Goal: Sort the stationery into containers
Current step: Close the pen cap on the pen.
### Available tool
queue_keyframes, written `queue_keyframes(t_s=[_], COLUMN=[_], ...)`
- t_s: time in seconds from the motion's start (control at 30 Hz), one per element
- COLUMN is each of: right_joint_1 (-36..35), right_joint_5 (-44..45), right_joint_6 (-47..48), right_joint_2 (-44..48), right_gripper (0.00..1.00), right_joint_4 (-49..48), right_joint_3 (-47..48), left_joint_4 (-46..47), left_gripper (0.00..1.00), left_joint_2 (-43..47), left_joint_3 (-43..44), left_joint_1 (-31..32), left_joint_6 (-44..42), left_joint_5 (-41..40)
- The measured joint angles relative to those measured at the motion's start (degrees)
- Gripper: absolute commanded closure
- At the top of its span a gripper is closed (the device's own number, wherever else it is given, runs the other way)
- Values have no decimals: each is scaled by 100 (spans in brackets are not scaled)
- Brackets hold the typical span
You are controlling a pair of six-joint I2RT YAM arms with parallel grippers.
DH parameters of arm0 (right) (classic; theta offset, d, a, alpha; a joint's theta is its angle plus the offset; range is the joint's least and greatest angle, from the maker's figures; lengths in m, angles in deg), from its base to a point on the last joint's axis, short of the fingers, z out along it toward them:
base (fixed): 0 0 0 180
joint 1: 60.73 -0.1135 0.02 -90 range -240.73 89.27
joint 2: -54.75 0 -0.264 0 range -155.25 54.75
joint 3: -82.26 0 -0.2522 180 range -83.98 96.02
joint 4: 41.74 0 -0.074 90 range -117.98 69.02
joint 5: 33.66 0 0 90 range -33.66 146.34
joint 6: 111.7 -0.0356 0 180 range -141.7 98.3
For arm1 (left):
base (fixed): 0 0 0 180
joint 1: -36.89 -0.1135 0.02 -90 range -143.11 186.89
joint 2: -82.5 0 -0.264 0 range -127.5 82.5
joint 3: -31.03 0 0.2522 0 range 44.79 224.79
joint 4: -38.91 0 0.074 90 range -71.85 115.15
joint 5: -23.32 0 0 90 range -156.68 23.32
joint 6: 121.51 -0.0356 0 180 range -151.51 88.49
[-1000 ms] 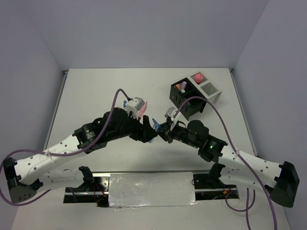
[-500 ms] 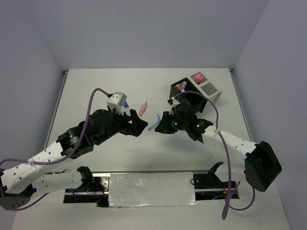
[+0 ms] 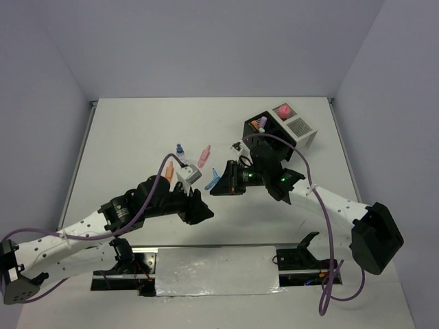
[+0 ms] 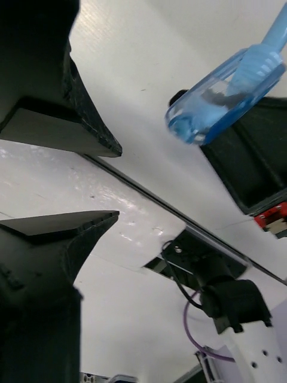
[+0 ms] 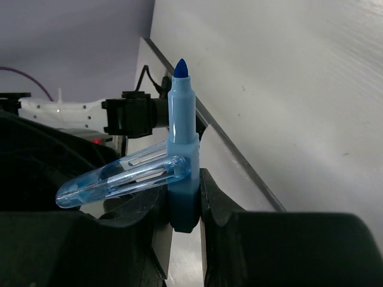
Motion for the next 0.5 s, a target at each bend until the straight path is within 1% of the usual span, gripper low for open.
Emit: queue_keyframes(t_s=[0.1,0.3,0.5], right_joint_1=[-87,-531,-586], right_joint_5=[-11,87,101], right_joint_6=[7,179,225], right_joint_2=[195,424,542], right_gripper=[100,100,100], right_joint_4=[57,260,271], right_joint_3=[122,251,232], left_joint_4=[184,579,1036], left_gripper=[44,41,42], left_joint_2=[70,146,273], left_joint_3=[11,37,48], left_joint_1=[0,-2,2], left_joint_6=[-11,-2,81], left_joint_5=[-122,-951,-1845])
